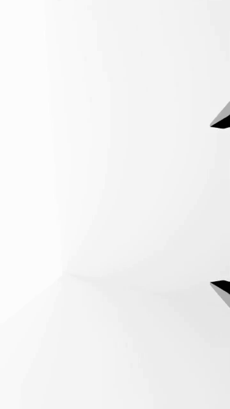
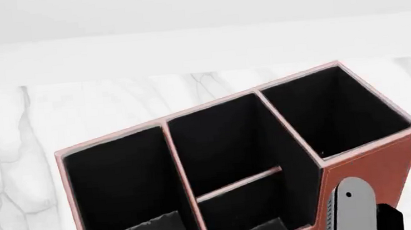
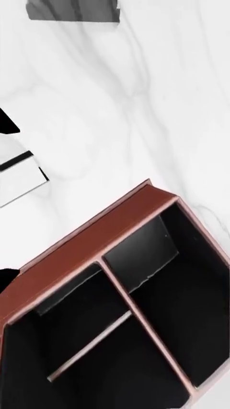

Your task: Pick up the book and place it in the front compartment of the caddy.

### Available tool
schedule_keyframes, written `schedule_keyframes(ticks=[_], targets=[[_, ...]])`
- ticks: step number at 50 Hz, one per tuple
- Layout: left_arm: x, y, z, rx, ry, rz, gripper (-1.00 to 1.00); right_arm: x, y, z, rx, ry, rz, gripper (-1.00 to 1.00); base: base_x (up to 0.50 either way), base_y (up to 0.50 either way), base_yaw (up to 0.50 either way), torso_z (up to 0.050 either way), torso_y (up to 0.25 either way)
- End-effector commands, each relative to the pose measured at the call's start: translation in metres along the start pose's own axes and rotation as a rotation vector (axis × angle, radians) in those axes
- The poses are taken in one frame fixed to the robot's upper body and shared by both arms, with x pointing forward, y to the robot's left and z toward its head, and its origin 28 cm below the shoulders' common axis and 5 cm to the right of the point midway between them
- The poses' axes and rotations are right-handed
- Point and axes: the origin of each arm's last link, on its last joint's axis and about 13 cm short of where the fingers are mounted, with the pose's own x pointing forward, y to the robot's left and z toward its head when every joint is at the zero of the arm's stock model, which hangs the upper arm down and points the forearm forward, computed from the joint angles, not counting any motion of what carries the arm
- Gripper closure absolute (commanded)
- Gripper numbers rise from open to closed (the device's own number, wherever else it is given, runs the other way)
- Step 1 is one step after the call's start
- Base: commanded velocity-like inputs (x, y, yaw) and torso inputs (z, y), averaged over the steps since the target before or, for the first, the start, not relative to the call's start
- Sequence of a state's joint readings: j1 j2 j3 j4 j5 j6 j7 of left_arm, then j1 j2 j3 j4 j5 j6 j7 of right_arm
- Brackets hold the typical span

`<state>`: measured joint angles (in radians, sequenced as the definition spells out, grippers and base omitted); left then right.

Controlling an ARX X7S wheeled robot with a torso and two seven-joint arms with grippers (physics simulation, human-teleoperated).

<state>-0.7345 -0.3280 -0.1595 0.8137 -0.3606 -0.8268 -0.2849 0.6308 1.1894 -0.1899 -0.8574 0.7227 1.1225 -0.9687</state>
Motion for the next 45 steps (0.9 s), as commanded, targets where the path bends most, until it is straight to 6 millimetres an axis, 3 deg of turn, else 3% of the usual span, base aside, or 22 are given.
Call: schedule_keyframes(ticks=[1, 21, 45], targets=[[0.000, 0.000, 0.000, -0.001, 0.000, 0.000, -1.00, 0.011, 0.000, -0.008, 0.021, 0.044, 0.040, -1.00, 0.00, 0.00, 0.00, 0.000, 0.000], [0.000, 0.001, -0.001, 0.000, 0.004, 0.007, -1.00, 0.037, -0.002, -0.018, 0.042, 0.089, 0.116, -1.00, 0.00, 0.00, 0.00, 0.000, 0.000], [0.000, 0.001, -0.002, 0.000, 0.005, 0.007, -1.00, 0.053, -0.006, -0.034, 0.094, 0.124, 0.124, -1.00, 0.00, 0.00, 0.00, 0.000, 0.000]])
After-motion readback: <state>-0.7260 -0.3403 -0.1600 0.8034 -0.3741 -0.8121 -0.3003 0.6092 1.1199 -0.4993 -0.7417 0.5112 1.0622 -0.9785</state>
